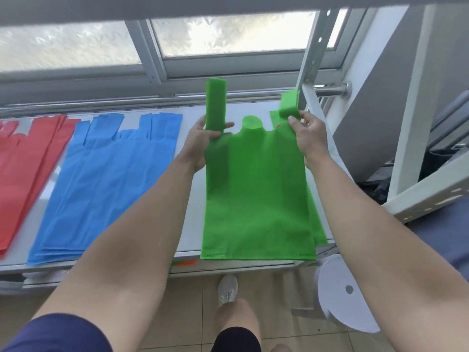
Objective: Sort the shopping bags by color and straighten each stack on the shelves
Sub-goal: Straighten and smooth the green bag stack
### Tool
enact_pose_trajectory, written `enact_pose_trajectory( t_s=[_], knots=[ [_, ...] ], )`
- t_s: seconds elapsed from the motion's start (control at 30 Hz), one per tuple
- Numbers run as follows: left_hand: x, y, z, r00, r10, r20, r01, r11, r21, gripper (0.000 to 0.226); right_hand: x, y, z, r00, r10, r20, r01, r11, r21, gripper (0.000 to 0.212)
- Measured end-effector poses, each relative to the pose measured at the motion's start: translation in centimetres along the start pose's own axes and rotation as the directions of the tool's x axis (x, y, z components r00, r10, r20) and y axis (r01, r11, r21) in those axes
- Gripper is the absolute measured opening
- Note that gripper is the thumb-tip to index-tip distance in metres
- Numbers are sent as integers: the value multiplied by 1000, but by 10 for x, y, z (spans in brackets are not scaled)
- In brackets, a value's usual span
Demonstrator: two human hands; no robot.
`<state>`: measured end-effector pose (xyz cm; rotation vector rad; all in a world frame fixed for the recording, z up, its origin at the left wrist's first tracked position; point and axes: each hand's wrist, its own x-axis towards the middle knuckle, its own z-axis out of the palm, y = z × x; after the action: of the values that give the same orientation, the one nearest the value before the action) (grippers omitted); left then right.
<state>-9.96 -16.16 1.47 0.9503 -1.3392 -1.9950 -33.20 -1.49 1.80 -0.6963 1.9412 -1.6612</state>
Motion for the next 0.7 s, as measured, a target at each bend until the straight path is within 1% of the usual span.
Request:
enact_pose_trajectory(
  t_s=[0.03, 0.07, 0.1, 0.13, 0.17, 0.23, 0.43, 0.5, 0.6, 0.7],
  knots=[
    [6, -3, 0, 997, -10, -74, 22, 985, 168, 61, 6, 1, 2, 1000, 20, 10, -19, 998, -66, 40],
    [11, -9, 0, 990, -11, -141, 57, 942, 331, 65, 12, 5, 5, 998, 53, 24, -49, 986, -156, 44],
    [13, -15, 0, 980, -10, -201, 97, 897, 431, 68, 17, 13, 7, 994, 98, 44, -85, 967, -242, 48],
    [14, -22, -1, 969, -14, -246, 127, 884, 451, 70, 23, 22, 8, 989, 139, 59, -115, 946, -302, 49],
    [14, -27, -2, 962, -9, -273, 132, 891, 435, 71, 26, 30, 8, 984, 164, 66, -133, 932, -337, 49],
    [14, -33, -4, 952, 15, -307, 116, 907, 404, 71, 31, 33, 8, 987, 156, 48, -127, 916, -380, 46],
    [21, -21, -5, 958, 79, -274, 34, 922, 385, 75, 48, 22, 18, 998, 63, -24, -67, 908, -413, 41],
    [25, -23, -4, 958, 81, -274, 48, 900, 434, 78, 54, 26, 21, 997, 69, -44, -81, 898, -432, 40],
    [32, -31, -7, 952, 82, -295, 94, 839, 536, 84, 56, 32, 22, 994, 86, -65, -107, 869, -484, 39],
    [37, -33, -3, 946, 138, -294, 87, 766, 637, 87, 57, 37, 23, 992, 86, -96, -123, 850, -512, 36]
  ],
)
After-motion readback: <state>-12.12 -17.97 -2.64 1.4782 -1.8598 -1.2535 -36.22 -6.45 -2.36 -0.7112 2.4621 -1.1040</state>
